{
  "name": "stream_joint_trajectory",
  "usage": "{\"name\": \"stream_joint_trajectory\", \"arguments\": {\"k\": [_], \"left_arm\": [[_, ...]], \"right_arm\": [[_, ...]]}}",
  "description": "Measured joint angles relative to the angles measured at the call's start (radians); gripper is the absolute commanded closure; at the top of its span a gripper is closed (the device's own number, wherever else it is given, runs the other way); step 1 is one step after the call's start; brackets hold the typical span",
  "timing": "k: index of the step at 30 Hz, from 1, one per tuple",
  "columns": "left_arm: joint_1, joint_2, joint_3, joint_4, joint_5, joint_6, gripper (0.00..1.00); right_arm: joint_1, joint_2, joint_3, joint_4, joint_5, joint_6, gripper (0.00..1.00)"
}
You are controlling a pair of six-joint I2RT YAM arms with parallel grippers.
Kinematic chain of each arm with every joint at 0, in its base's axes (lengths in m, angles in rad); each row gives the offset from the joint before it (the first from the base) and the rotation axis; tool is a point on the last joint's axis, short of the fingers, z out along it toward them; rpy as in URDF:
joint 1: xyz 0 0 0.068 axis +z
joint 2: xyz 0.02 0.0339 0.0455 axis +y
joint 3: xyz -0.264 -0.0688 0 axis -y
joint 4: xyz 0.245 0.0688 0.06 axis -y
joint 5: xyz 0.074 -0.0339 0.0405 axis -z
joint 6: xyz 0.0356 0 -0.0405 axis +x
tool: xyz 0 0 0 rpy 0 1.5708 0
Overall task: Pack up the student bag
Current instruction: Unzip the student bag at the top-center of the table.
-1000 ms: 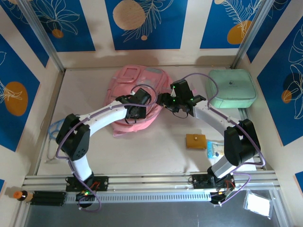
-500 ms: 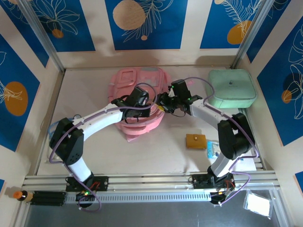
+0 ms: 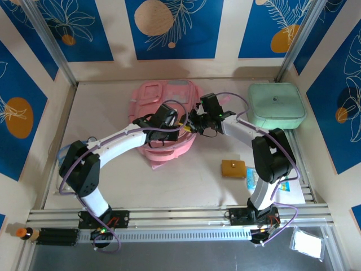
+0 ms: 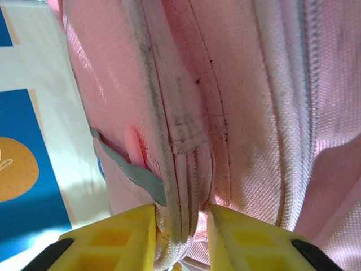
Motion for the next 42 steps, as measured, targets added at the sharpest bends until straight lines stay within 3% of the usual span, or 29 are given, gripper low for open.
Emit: {"name": "stream_joint_trajectory", "arguments": {"k": [5, 13, 24, 26, 30, 32, 42], "left_arm": [[0.0, 0.006, 0.001, -0.024, -0.022, 0.029, 1.0], [0.021, -0.014, -0.025, -0.064, -0.076, 0.084, 1.0], [0.156, -0.121, -0.137, -0.083, -0.089, 0.1, 1.0], [0.171, -0.121, -0.144, -0.079, -0.087, 0.1, 1.0], [0.171, -0.121, -0.142, -0.061, -0.058, 0.118, 1.0], [0.162, -0.12, -0.14, -0.061, -0.051, 0.128, 1.0], [0.07, -0.047, -0.043, -0.067, 0.006, 0.15, 1.0]], "right_arm": [[-0.002, 0.004, 0.004, -0.004, 0.002, -0.009, 0.87], [-0.014, -0.014, 0.004, -0.036, 0.033, -0.04, 0.91], [-0.109, -0.061, -0.012, -0.069, 0.06, -0.11, 0.92], [-0.135, -0.065, -0.018, -0.073, 0.062, -0.121, 0.87], [-0.163, -0.09, -0.036, -0.076, 0.086, -0.13, 0.61], [-0.172, -0.122, -0.06, -0.075, 0.101, -0.12, 0.54], [-0.098, -0.308, -0.211, -0.052, 0.16, 0.056, 0.48]]}}
